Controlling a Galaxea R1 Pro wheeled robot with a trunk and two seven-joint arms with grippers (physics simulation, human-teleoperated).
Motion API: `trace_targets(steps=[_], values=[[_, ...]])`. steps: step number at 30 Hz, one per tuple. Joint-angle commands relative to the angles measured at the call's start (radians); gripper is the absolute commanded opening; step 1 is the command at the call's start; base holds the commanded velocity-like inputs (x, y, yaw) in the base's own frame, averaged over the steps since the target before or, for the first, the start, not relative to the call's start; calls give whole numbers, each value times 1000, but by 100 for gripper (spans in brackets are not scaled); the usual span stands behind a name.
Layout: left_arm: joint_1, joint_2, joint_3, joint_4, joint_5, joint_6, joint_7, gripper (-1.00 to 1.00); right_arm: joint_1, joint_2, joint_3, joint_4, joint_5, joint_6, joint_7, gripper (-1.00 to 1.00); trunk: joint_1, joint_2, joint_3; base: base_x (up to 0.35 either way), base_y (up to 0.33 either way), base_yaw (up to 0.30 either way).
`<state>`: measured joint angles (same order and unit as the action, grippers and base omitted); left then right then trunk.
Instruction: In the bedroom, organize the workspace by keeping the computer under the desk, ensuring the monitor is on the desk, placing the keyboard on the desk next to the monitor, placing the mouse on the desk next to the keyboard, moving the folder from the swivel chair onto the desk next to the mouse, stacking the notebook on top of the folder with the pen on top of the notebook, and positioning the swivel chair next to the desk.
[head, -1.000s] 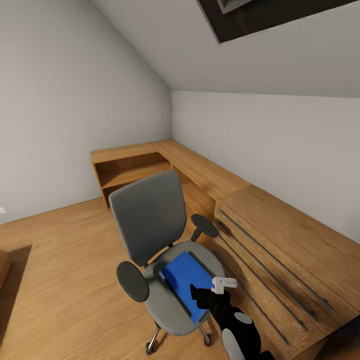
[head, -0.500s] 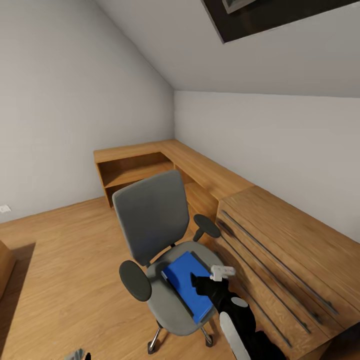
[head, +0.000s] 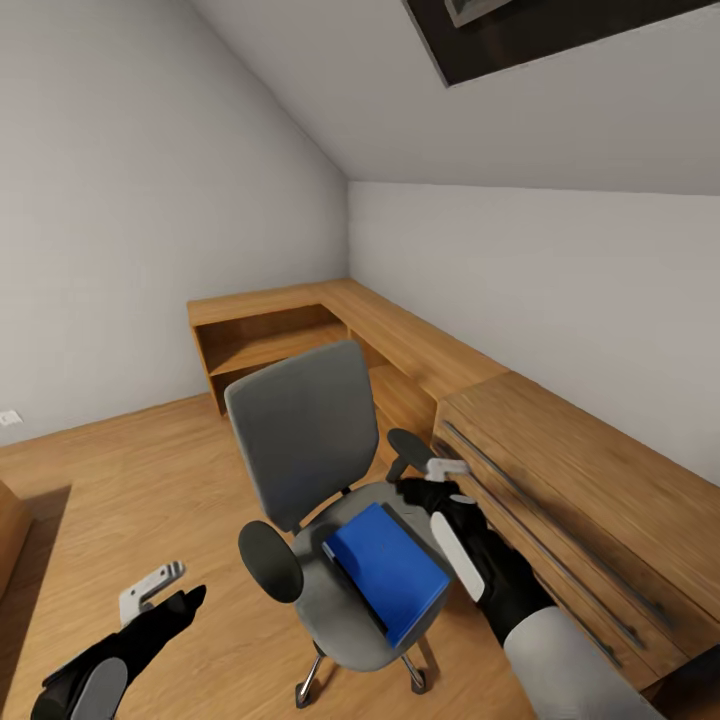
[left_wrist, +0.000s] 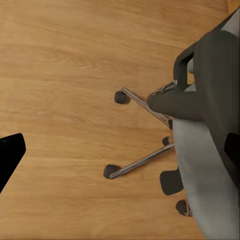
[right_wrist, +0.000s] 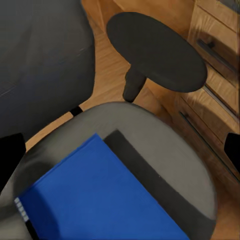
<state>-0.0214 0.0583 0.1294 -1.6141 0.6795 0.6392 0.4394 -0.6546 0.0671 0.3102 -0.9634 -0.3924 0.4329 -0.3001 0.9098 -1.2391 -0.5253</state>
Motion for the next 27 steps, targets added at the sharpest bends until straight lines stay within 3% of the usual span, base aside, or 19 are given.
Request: trace_targets(steps=[1, 9, 10, 13, 27], values=[[-3, 0, 4, -2, 16, 5, 8, 100, -3, -1, 1, 5, -12, -10, -10, 100, 0, -1, -1, 0, 0, 0], [-7, 0, 31, -5, 24, 5, 8, 100, -4, -5, -6, 20, -14, -29, -14, 100, 0, -1, -1, 0, 0, 0], [-7, -1, 50, -5, 24, -1, 10, 100, -3, -5, -6, 24, -14, -30, -14, 100, 4, -8, -4, 0, 0, 0], [-7, -2, 62, -5, 24, -8, 12, 100, -1, -5, -6, 27, -14, -30, -12, 100, 15, -29, -14, 0, 0, 0], [-8, -1, 73, -6, 25, -16, 10, 100, 4, -6, -8, 42, -28, -28, -13, 100, 69, -127, -57, 0, 0, 0]])
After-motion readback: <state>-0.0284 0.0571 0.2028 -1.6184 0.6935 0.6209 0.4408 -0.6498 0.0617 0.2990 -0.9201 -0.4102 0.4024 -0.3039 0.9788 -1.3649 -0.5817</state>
